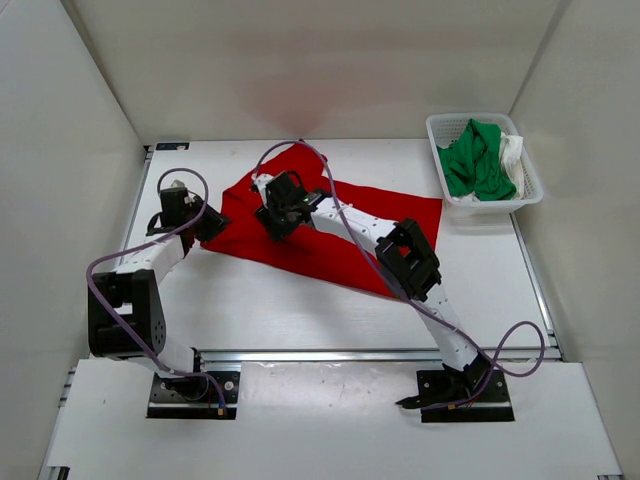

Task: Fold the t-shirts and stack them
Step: Fold the flattened tshirt in 1/3 of the way

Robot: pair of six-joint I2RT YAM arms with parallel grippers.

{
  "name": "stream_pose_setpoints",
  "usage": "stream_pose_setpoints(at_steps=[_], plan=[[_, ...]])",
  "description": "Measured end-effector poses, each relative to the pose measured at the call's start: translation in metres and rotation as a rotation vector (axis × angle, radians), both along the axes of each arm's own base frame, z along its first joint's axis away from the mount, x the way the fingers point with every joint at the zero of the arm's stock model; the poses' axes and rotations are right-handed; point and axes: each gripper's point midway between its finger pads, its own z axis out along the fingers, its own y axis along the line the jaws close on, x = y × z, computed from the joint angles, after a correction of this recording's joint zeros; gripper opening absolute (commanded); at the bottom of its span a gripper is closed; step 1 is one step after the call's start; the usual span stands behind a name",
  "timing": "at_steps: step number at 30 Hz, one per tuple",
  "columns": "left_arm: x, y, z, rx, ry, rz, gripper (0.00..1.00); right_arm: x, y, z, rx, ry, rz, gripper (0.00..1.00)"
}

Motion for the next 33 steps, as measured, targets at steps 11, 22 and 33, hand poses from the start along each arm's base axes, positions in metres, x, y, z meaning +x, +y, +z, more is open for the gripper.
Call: stream_pose_setpoints(at_steps=[11,22,33], plan=[[0.000,0.008,-0.001,0.004,0.005,0.018,0.38,-0.004,0.018,-0.012,-0.081,-0.064,0.040,0.50],[0.000,0.008,-0.003,0.005,0.010,0.018,0.37,0.022,0.014,-0.014,-0.102,-0.096,-0.038,0.14],[0.000,0.008,-0.014,0.012,0.035,0.021,0.37,0.043,-0.011,-0.012,-0.069,-0.030,-0.171,0.06]])
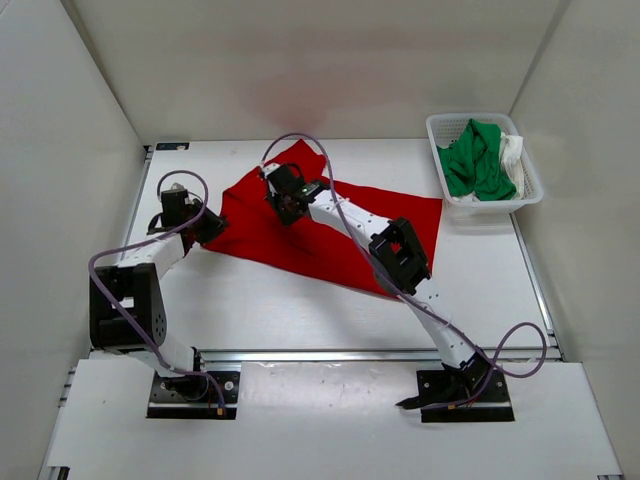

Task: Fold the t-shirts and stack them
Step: Fold the flattened tshirt in 1/3 of the way

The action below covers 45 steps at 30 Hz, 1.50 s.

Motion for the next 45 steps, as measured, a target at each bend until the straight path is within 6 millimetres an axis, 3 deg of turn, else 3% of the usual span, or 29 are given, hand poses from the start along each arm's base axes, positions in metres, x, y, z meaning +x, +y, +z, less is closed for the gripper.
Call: stream_pose_setpoints(at_steps=[7,9,13,16,20,23,29,31,34,39,45], plan=[[0.000,0.003,-0.021,0.016,0.048,0.014,0.36,0.015,-0.037,-0.024,0.085,0.133,-0.147,0.07],[-0.001,0.006,-0.029,0.023,0.071,0.022,0.34,0.019,-0.045,-0.022,0.114,0.151,-0.178,0.09],[-0.004,0.011,-0.040,0.034,0.107,0.036,0.34,0.022,-0.056,-0.023,0.157,0.194,-0.227,0.23],[-0.004,0.013,-0.040,0.037,0.107,0.044,0.35,0.020,-0.053,-0.020,0.181,0.208,-0.231,0.37],[-0.004,0.015,-0.036,0.069,0.099,0.051,0.37,0.014,-0.052,-0.016,0.194,0.222,-0.226,0.47],[0.002,-0.001,-0.024,0.118,0.072,0.007,0.37,0.011,-0.051,-0.006,0.203,0.222,-0.217,0.50],[0.032,-0.065,0.017,0.141,-0.050,-0.150,0.36,0.004,-0.062,0.037,0.227,0.168,-0.222,0.49],[0.037,-0.068,0.012,0.135,-0.045,-0.158,0.35,-0.008,-0.073,0.051,0.232,0.153,-0.225,0.31],[0.036,-0.051,-0.016,0.127,0.025,-0.128,0.35,-0.032,-0.091,0.060,0.246,0.150,-0.236,0.05],[0.013,-0.010,-0.061,0.106,0.173,-0.050,0.33,-0.095,-0.131,0.034,0.244,0.228,-0.263,0.00],[0.001,0.022,-0.064,0.042,0.199,0.014,0.33,-0.152,-0.168,-0.013,0.200,0.328,-0.305,0.01]])
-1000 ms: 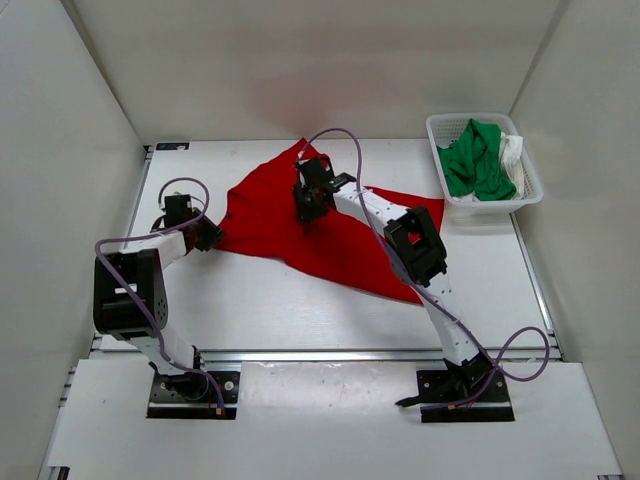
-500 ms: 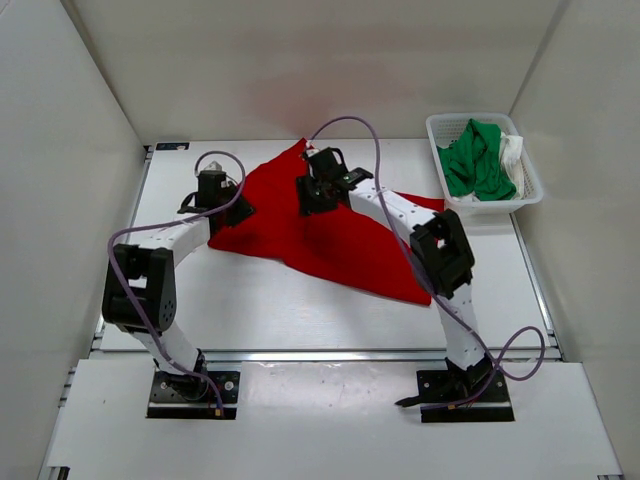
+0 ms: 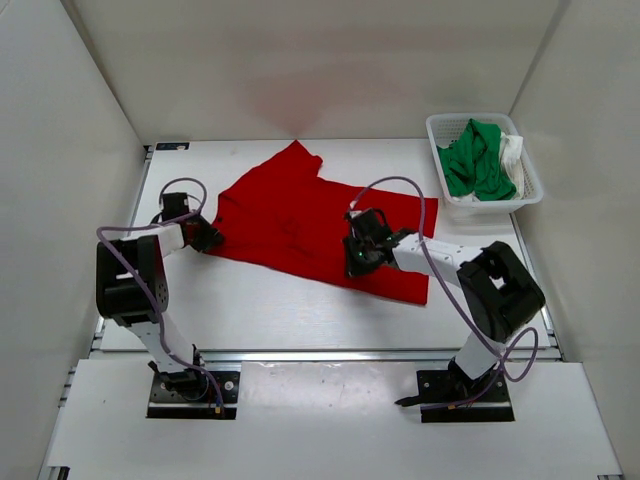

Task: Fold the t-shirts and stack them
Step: Fold the flattened tshirt in 1/3 of the way

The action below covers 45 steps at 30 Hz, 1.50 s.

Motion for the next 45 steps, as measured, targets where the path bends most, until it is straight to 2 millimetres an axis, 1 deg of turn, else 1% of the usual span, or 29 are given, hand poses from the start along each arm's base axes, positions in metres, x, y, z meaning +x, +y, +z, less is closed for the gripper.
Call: stream_pose_setpoints(at_steps=[2,4,6,10,12,13,14,16,18,19,21,22,23,24,25,26,27,29,31,32,33,34,36,39,41,43,45], plan=[[-0.010,0.010,0.000,-0.012,0.002,0.029,0.33,-0.014,-0.011,-0.010,-0.006,0.029,-0.009,0.01],[-0.025,0.018,0.000,-0.015,0.017,0.055,0.33,-0.022,-0.019,-0.017,-0.013,0.047,-0.023,0.01],[-0.041,0.024,0.000,-0.011,0.029,0.079,0.32,-0.021,-0.023,-0.019,-0.008,0.043,-0.037,0.00],[-0.079,0.029,0.000,-0.010,0.060,0.110,0.32,-0.021,-0.030,-0.020,0.015,0.035,-0.059,0.01],[-0.093,0.030,0.005,-0.006,0.071,0.124,0.32,-0.022,-0.033,-0.019,0.022,0.032,-0.066,0.00],[-0.094,0.031,0.011,0.008,0.063,0.129,0.34,-0.024,-0.034,-0.019,0.023,0.033,-0.065,0.00],[-0.092,0.028,0.021,0.024,0.041,0.120,0.35,-0.024,-0.034,-0.019,0.022,0.034,-0.065,0.02],[-0.075,0.010,0.048,0.058,-0.040,0.062,0.36,-0.025,-0.037,-0.018,0.017,0.038,-0.068,0.07],[-0.052,-0.023,0.080,0.065,-0.139,-0.028,0.37,-0.025,-0.038,-0.015,0.008,0.047,-0.067,0.15],[-0.038,-0.043,0.098,0.059,-0.199,-0.076,0.36,-0.023,-0.037,-0.011,0.009,0.046,-0.066,0.17],[-0.021,-0.075,0.119,0.041,-0.278,-0.142,0.35,-0.012,-0.030,0.004,0.026,0.025,-0.058,0.20],[-0.013,-0.087,0.125,0.030,-0.303,-0.164,0.35,-0.003,-0.022,0.017,0.047,0.001,-0.050,0.21],[-0.007,-0.094,0.125,0.020,-0.313,-0.176,0.33,0.010,-0.012,0.031,0.076,-0.033,-0.043,0.21],[-0.002,-0.098,0.119,0.006,-0.309,-0.179,0.33,0.022,-0.003,0.043,0.099,-0.063,-0.035,0.19],[0.003,-0.099,0.108,-0.008,-0.290,-0.174,0.33,0.035,0.010,0.057,0.131,-0.098,-0.022,0.17],[0.007,-0.098,0.094,-0.023,-0.265,-0.164,0.33,0.048,0.025,0.068,0.163,-0.131,-0.004,0.12],[0.008,-0.096,0.081,-0.035,-0.238,-0.151,0.33,0.056,0.038,0.075,0.187,-0.154,0.014,0.05],[0.003,-0.086,0.048,-0.065,-0.172,-0.109,0.33,0.072,0.068,0.083,0.233,-0.183,0.059,0.00],[-0.007,-0.076,0.021,-0.080,-0.103,-0.071,0.34,0.083,0.095,0.079,0.259,-0.184,0.100,0.00],[-0.010,-0.070,0.013,-0.083,-0.080,-0.052,0.33,0.086,0.107,0.074,0.266,-0.180,0.118,0.00],[-0.011,-0.066,0.009,-0.085,-0.070,-0.038,0.34,0.089,0.117,0.066,0.267,-0.169,0.132,0.00],[-0.010,-0.064,0.008,-0.085,-0.072,-0.032,0.33,0.092,0.125,0.058,0.264,-0.160,0.141,0.01],[-0.004,-0.063,0.012,-0.084,-0.094,-0.031,0.33,0.093,0.136,0.039,0.251,-0.127,0.155,0.17],[0.002,-0.063,0.018,-0.083,-0.126,-0.036,0.33,0.094,0.146,0.018,0.226,-0.091,0.174,0.24],[0.004,-0.063,0.019,-0.082,-0.134,-0.036,0.33,0.096,0.150,0.010,0.215,-0.074,0.181,0.27],[0.004,-0.060,0.019,-0.078,-0.136,-0.034,0.33,0.099,0.151,0.010,0.215,-0.073,0.183,0.32],[0.005,-0.057,0.019,-0.077,-0.137,-0.028,0.33,0.098,0.152,0.011,0.219,-0.068,0.187,0.32]])
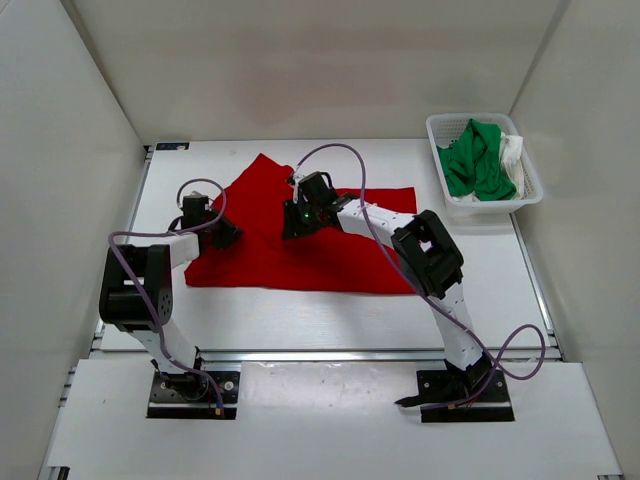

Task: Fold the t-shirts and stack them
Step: Fold the flattened tshirt in 1/3 of the way

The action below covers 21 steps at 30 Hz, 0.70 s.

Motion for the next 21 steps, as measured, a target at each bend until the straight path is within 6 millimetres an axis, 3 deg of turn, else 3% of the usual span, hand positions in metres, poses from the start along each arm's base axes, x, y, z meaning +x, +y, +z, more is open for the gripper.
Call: stream_pose_setpoints(at_steps=[8,16,18,21], plan=[[-0.001,0.006,-0.010,0.009,0.022,0.010,0.32,0.005,0.006,0.004,0.011,-0.006,0.007,0.27],[0.000,0.010,-0.011,0.019,0.024,0.022,0.32,0.005,0.019,-0.016,-0.004,0.022,0.026,0.23],[0.000,0.011,-0.012,0.022,0.024,0.024,0.32,0.006,0.023,-0.015,-0.002,0.018,0.031,0.16],[0.000,0.012,-0.012,0.026,0.024,0.025,0.31,0.007,0.025,-0.012,0.000,0.012,0.030,0.13]])
